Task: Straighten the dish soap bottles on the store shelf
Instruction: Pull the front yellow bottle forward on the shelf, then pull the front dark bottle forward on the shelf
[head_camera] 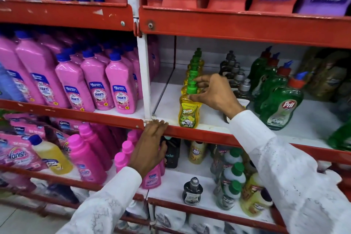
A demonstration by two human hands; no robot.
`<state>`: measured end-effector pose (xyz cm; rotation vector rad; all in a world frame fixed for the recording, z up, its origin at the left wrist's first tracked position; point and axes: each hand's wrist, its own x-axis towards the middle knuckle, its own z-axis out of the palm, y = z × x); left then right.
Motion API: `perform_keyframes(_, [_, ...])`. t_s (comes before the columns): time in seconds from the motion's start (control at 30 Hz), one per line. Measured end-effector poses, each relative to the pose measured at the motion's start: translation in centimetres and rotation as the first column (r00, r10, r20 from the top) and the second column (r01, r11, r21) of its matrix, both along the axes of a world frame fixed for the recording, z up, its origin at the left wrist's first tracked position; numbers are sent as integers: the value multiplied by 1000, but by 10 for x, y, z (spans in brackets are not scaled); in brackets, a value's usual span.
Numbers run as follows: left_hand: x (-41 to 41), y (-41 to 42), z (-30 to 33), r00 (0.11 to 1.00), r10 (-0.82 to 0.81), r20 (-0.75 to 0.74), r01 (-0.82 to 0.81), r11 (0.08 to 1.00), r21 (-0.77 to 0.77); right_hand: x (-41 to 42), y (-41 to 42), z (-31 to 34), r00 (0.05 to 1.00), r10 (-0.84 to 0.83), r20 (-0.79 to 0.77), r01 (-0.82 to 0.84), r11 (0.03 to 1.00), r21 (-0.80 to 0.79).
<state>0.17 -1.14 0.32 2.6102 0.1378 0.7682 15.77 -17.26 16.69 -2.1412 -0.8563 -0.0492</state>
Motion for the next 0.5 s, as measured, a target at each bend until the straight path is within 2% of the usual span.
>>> perform_keyframes(0.1, [1, -16, 0, 996, 72, -51, -67, 993, 97, -10, -13, -3, 1000, 10, -10, -9, 998, 65])
perform_keyframes(0.17, [5, -25, 1, 996, 67, -58, -58, 989, 133, -22, -25, -8, 998, -32, 47, 25, 990, 139])
perform_keyframes(0.23, [10, -31, 2, 996, 43, -78, -34, 993, 112, -39, -43, -22, 989, -100, 113, 68, 963, 260])
perform_keyframes(0.3, [13, -36, 2, 995, 34, -95, -30, 999, 44, -55, -63, -48, 986, -128, 109, 88, 944, 318])
perform_keyframes(0.33, [14, -37, 1, 996, 35, -86, -33, 999, 15, -61, -71, -66, 991, -114, 75, 87, 952, 294])
perform_keyframes(0.4, [16, -39, 1, 997, 50, -65, -51, 998, -24, -70, -80, -105, 999, -39, -16, 41, 989, 141])
perform_keyframes(0.5, [17, -39, 3, 996, 64, -62, -67, 997, -43, -74, -77, -166, 987, 48, -155, -86, 966, -245])
